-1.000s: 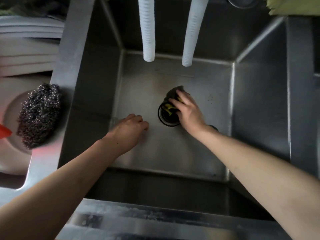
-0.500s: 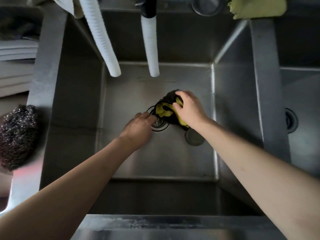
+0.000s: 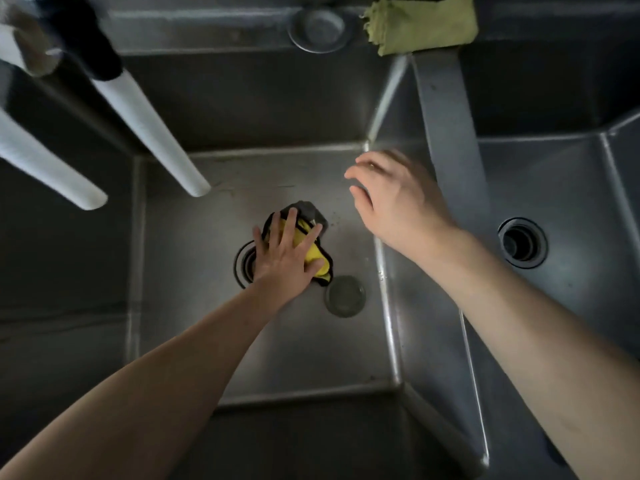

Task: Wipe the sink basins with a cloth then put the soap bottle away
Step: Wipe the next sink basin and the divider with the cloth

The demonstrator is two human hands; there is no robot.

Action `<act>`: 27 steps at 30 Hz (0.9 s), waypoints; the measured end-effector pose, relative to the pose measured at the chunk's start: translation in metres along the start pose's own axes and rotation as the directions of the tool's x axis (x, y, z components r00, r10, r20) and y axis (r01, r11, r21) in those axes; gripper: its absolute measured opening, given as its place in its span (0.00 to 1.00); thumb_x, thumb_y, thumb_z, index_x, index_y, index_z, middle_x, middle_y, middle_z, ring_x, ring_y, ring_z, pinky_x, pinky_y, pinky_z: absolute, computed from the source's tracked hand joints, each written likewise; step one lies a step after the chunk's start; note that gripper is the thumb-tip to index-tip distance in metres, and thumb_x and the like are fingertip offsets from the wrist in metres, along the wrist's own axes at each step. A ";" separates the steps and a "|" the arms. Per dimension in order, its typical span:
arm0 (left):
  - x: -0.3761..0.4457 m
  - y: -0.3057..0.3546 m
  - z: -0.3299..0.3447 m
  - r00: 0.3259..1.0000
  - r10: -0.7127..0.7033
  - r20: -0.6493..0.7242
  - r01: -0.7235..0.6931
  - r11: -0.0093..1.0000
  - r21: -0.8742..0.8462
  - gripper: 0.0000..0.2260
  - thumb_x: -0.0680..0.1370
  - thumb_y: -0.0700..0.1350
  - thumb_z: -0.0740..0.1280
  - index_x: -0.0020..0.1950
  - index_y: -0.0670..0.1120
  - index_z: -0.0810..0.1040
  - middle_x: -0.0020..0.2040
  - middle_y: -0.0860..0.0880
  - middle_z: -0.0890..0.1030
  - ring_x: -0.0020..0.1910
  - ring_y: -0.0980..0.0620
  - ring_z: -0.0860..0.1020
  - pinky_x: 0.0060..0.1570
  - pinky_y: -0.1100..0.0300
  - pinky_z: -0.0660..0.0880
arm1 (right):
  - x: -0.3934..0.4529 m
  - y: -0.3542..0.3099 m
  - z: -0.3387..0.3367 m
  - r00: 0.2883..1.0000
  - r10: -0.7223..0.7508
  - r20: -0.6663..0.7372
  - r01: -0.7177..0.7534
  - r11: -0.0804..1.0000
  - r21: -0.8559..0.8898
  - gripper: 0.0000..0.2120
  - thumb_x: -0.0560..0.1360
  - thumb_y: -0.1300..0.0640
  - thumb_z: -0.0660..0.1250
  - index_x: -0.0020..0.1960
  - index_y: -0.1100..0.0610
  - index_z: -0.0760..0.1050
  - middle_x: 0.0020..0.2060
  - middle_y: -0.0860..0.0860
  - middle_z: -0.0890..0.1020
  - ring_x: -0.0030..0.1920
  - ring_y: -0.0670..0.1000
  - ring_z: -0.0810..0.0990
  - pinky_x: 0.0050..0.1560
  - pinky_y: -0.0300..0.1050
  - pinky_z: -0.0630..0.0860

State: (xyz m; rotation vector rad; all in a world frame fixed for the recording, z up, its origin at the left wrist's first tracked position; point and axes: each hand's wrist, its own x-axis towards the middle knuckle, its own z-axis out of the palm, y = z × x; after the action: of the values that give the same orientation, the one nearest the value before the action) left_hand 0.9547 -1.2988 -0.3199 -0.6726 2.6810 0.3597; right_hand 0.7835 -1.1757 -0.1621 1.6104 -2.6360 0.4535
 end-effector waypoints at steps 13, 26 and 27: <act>0.057 -0.089 -0.004 0.916 -0.246 -0.317 0.234 0.969 -0.075 0.23 0.80 0.51 0.65 0.75 0.53 0.67 0.78 0.40 0.61 0.74 0.33 0.62 0.73 0.36 0.62 | 0.011 0.020 -0.014 0.992 -0.097 -0.082 0.094 0.995 -0.040 0.10 0.80 0.57 0.66 0.53 0.58 0.84 0.54 0.53 0.84 0.55 0.58 0.78 0.54 0.55 0.74; 0.107 -0.151 -0.022 0.679 -0.668 -0.306 0.506 0.727 -0.465 0.31 0.81 0.51 0.61 0.81 0.45 0.54 0.79 0.33 0.55 0.77 0.29 0.56 0.75 0.35 0.54 | 0.015 0.016 -0.013 0.994 -0.094 -0.061 0.096 0.995 0.026 0.15 0.80 0.49 0.63 0.54 0.56 0.84 0.54 0.51 0.83 0.58 0.55 0.77 0.57 0.54 0.74; 0.109 -0.148 -0.024 0.672 -0.671 -0.314 0.504 0.724 -0.470 0.31 0.81 0.50 0.62 0.81 0.45 0.55 0.79 0.33 0.55 0.76 0.29 0.56 0.75 0.36 0.55 | 0.015 0.015 -0.014 0.993 -0.093 -0.073 0.097 0.994 0.044 0.15 0.80 0.49 0.63 0.53 0.56 0.84 0.54 0.51 0.83 0.58 0.55 0.77 0.57 0.54 0.74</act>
State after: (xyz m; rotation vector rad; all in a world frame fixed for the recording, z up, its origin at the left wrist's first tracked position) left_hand 0.9313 -1.4771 -0.3638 -1.9193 2.6010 0.5431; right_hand 0.7612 -1.1787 -0.1502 1.6915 -2.5036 0.5618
